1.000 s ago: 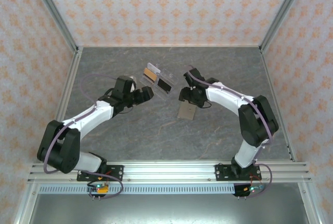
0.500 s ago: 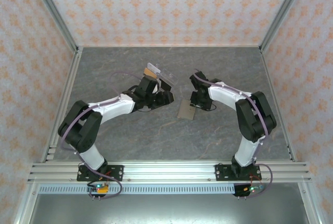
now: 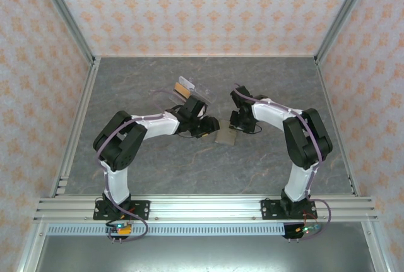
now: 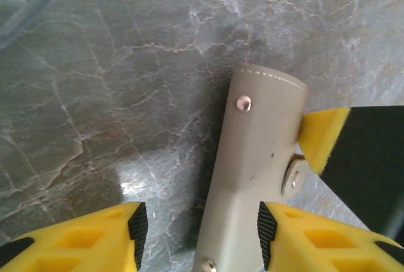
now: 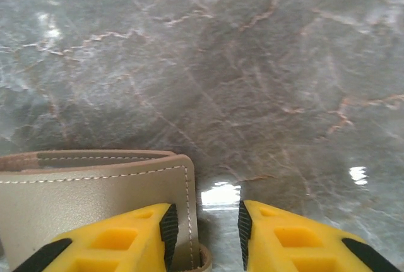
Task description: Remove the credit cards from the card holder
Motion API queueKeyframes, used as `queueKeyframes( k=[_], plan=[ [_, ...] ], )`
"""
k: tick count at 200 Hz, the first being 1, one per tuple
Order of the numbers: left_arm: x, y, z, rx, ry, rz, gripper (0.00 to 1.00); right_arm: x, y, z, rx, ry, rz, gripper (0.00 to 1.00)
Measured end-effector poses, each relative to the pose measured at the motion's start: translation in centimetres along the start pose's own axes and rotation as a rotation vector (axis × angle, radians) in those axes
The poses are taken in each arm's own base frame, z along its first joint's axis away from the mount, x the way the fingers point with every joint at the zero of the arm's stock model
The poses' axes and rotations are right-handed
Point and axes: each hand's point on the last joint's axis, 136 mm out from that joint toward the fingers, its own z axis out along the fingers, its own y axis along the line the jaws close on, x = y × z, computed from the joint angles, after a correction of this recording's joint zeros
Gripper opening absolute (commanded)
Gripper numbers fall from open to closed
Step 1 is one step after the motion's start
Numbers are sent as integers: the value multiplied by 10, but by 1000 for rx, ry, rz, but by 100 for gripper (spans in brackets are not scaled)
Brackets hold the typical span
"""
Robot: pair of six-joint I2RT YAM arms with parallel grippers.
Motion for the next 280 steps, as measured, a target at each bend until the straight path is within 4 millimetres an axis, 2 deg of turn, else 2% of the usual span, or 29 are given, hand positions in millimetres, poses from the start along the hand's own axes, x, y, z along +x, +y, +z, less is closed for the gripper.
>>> queueKeyframes(
  k=[43,79,128,147,170,211,252,280],
  plan=[
    [-1,-3,2,19,0,-25,48,-1,13,2,-64,9,-23,32],
    [4,4,12,16,29,-51,45,-1,16,3,-81,13,-25,32],
    [5,-6,14,67,50,-57,41,0,18,4,-97,12,-26,32],
    [5,-8,14,77,51,-61,37,-1,18,5,-99,9,-25,32],
    [5,-11,12,85,50,-57,27,-1,18,4,-104,3,-22,33],
    [0,-29,-7,126,16,-16,8,1,16,-3,-118,-20,-7,39],
    [0,-33,-11,127,6,-1,2,-2,18,-28,-155,-81,-11,47],
    [0,-30,-10,116,7,-2,0,5,29,-32,-222,-50,-35,48]
  ],
)
